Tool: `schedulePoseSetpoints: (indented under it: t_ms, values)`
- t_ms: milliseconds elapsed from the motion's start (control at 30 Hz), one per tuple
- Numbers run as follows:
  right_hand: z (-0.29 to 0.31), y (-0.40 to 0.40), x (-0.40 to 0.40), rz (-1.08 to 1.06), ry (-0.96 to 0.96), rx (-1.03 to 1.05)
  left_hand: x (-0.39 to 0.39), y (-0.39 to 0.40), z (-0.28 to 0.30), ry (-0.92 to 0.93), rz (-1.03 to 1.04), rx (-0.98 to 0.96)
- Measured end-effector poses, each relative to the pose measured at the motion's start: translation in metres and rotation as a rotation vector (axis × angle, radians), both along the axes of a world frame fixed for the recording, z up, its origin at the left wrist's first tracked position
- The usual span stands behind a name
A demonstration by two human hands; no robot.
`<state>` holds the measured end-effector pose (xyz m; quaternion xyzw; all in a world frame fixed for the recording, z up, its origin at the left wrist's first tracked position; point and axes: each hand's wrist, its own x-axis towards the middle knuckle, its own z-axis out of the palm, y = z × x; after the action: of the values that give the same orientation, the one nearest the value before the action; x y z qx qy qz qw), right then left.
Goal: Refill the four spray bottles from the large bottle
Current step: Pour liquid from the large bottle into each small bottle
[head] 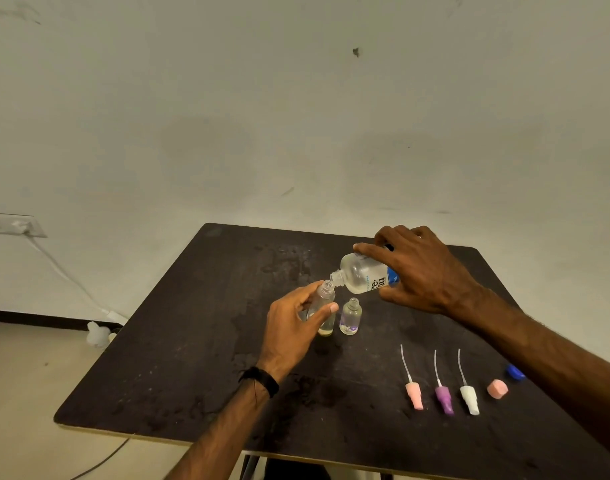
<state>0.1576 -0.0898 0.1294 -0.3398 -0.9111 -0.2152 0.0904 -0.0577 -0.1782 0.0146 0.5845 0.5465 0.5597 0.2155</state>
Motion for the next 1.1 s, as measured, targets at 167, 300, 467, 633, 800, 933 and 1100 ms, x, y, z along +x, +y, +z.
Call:
schedulePoseSetpoints:
  t_ms: [167,300,467,633,800,933,1100]
  values:
    - [0.001,-0.0011,0.0003,0.002,0.004,0.01,0.0007,0.0005,-0.0017,-0.012,-0.001,-0.007]
    - [0.0016,-0.0017,0.0006,-0.002,-0.004,0.016,0.001,-0.0006,-0.0019,-0.01,-0.001,-0.002]
    - [0.0009,-0.0016,-0.0003,-0.001,-0.007,0.017,0.0006,0.0002,-0.0009,-0.01,-0.002,0.001]
    - [-0.0004,-0.0007,-0.0008,-0.001,-0.007,0.016,0.0006,-0.0009,-0.0011,-0.017,-0.007,-0.001]
    - [-0.0001,-0.0007,0.001,-0.006,-0.01,0.016,0.0015,-0.0019,0.0009,-0.035,-0.015,-0.002]
    - [0.0,0.0003,0.0011,-0.007,-0.01,0.016,0.0019,-0.0016,0.0017,-0.033,-0.016,-0.002]
    - [0.0019,0.0001,0.0005,-0.006,-0.01,0.02,0.0017,-0.0004,0.0022,-0.029,-0.012,0.002]
